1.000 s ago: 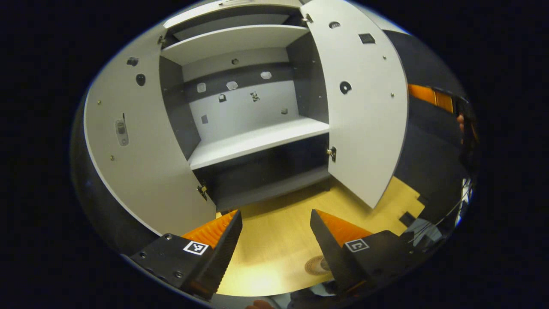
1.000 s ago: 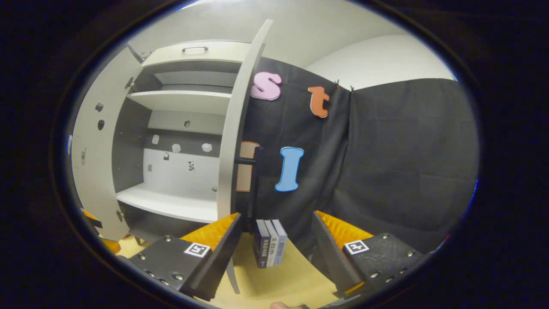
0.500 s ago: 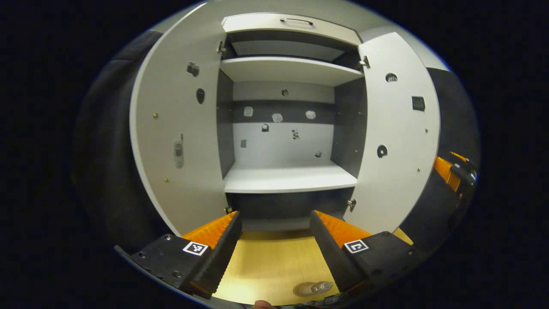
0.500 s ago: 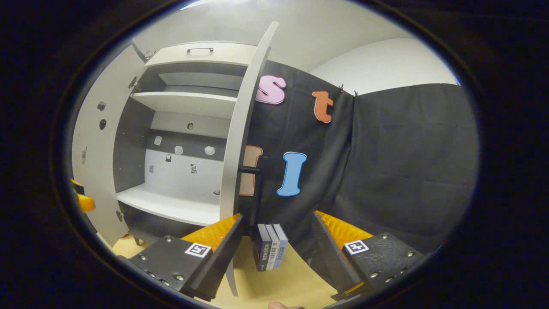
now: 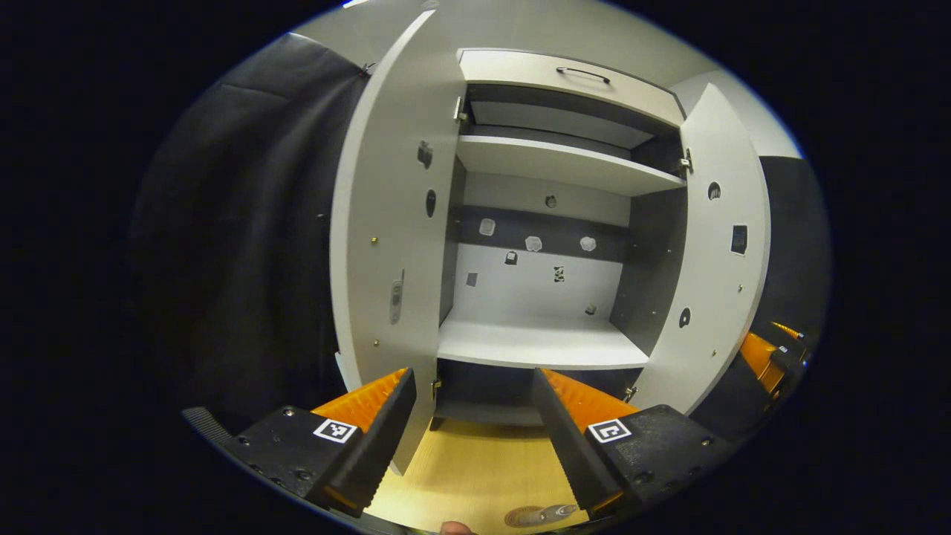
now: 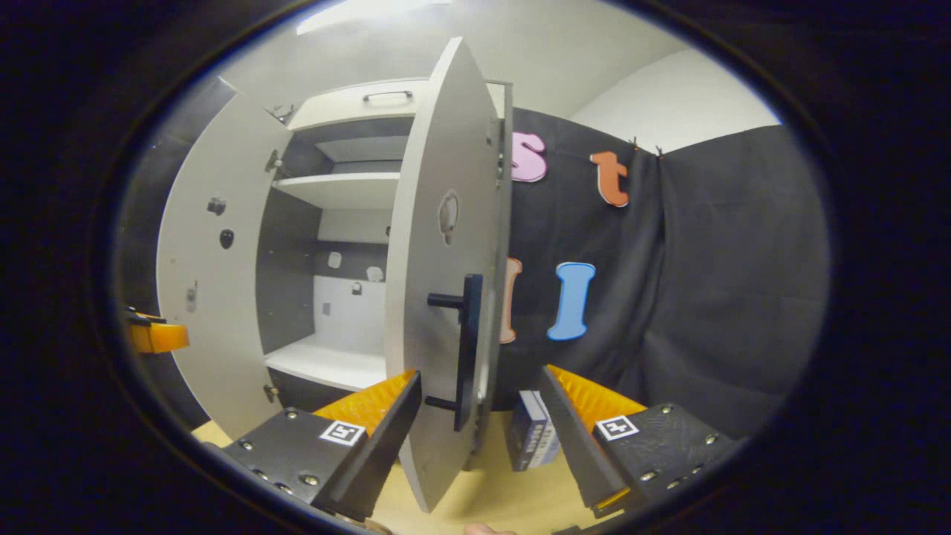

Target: Grasp the bottle in the cabinet with the left hand and place it on the coaster, then close the right door with the right hand and the left door with the left hand.

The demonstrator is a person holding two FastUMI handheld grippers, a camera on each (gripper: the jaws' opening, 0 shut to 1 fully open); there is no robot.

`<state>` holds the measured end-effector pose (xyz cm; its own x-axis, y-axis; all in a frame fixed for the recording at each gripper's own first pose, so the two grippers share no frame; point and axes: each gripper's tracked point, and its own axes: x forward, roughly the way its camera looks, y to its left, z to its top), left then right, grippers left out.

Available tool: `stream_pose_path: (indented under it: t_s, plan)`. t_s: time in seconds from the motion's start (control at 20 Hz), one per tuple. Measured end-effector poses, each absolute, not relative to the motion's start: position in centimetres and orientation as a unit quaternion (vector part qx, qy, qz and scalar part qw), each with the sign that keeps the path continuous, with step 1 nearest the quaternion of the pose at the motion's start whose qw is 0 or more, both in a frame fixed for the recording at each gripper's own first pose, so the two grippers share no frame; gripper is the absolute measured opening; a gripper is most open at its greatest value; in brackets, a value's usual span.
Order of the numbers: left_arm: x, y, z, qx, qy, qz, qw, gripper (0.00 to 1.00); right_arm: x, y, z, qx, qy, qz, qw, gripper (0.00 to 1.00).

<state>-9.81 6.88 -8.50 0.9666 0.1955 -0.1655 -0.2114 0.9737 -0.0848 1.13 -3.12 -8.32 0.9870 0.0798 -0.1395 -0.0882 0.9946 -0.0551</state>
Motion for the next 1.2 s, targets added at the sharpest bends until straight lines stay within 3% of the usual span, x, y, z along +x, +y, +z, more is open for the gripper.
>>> stream_pose_path:
  t_s: [0.25,0.3,0.45,0.5,0.6,0.75,0.85,1.0,1.05,1.1,1.2]
  plan:
    - [-12.1,12.3,-6.7,-0.051,0.052,0.171,0.983,0.97,3.3,2.7,-8.4,0.0,0.075,0.102,0.992,0.94]
    - [-12.6,13.6,-6.5,-0.052,0.05,0.185,0.98,0.94,3.4,4.1,-8.6,0.001,0.079,0.112,0.991,0.98]
    - [-12.8,17.1,-6.7,-0.056,0.05,0.221,0.972,0.97,4.1,6.4,-8.3,-0.007,0.075,0.128,0.989,0.98]
    - [-13.0,17.9,-6.7,-0.058,0.049,0.231,0.97,0.97,4.2,6.8,-8.0,-0.005,0.072,0.13,0.989,0.93]
    - [-12.8,19.9,-6.2,-0.058,0.04,0.249,0.966,0.94,4.3,7.4,-7.8,0.001,0.073,0.13,0.989,0.93]
    - [-11.7,21.8,-5.0,-0.059,0.024,0.257,0.964,0.97,4.3,7.6,-7.7,0.003,0.078,0.123,0.989,0.97]
    - [-11.0,22.8,-4.3,-0.065,0.011,0.257,0.964,0.94,4.5,7.3,-7.2,0.006,0.074,0.115,0.991,0.93]
    - [-9.9,23.3,-4.4,-0.067,0.013,0.246,0.967,0.97,4.5,6.2,-7.4,0.001,0.075,0.095,0.993,1.0]
    - [-10.1,23.4,-4.3,-0.065,0.015,0.246,0.967,0.94,4.4,5.9,-7.7,-0.003,0.078,0.089,0.993,0.98]
    - [-9.8,23.4,-4.1,-0.059,0.005,0.24,0.969,0.98,4.5,5.7,-7.9,-0.004,0.082,0.083,0.993,0.98]
    - [-9.6,23.3,-4.0,-0.055,0.009,0.227,0.972,0.93,4.8,6.2,-8.2,0.002,0.086,0.084,0.993,0.97]
